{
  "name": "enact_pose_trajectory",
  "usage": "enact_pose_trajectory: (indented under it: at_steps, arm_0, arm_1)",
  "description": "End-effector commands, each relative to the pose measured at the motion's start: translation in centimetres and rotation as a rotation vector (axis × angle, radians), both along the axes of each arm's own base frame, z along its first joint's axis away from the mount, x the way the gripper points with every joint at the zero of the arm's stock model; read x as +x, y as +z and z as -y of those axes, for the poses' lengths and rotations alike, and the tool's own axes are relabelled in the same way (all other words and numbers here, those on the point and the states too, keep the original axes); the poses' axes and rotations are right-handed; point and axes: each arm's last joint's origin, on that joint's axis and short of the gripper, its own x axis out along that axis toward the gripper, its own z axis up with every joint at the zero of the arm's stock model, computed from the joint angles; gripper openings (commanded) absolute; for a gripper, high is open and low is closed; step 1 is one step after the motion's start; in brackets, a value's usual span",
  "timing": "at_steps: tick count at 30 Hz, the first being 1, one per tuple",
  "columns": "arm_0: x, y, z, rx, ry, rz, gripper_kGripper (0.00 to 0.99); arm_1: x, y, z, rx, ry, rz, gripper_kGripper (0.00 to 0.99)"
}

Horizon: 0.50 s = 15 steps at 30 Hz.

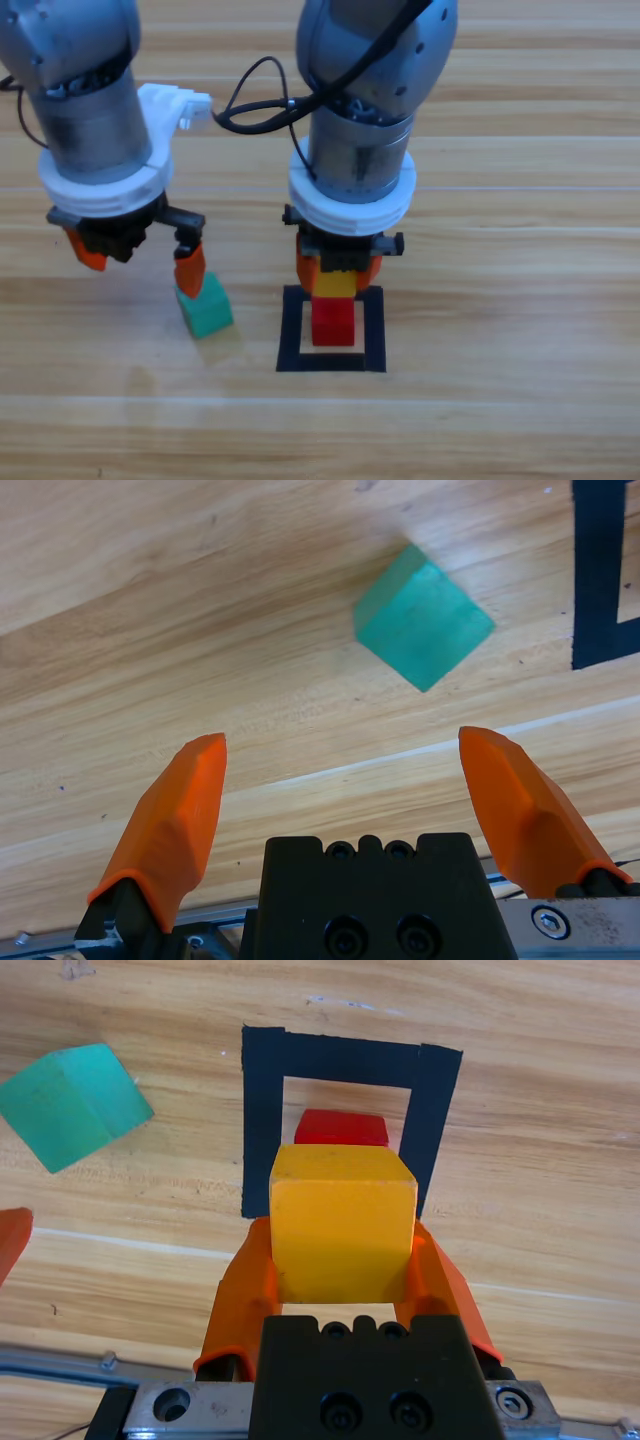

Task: Stack the blocks in the rectangular block: red at the bottom, yellow in the middle, green on top

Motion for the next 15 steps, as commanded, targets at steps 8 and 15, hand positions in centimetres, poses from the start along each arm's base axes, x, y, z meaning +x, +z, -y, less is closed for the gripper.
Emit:
enact_pose_trajectory:
  at_steps: [8,15]
  arm_0:
    - [0.3,1.5,-5.9,-0.054,0.134,0.004,0.99]
    - [0.2,0.9,-6.1,-0.058,0.138,0.0,0.99]
  arm_1:
    - [0.0,-6.3,-2.8,-0.13,-0.035,-0.073,0.0]
    - [-0.2,-5.3,-2.8,-0.137,-0.038,-0.051,0.0]
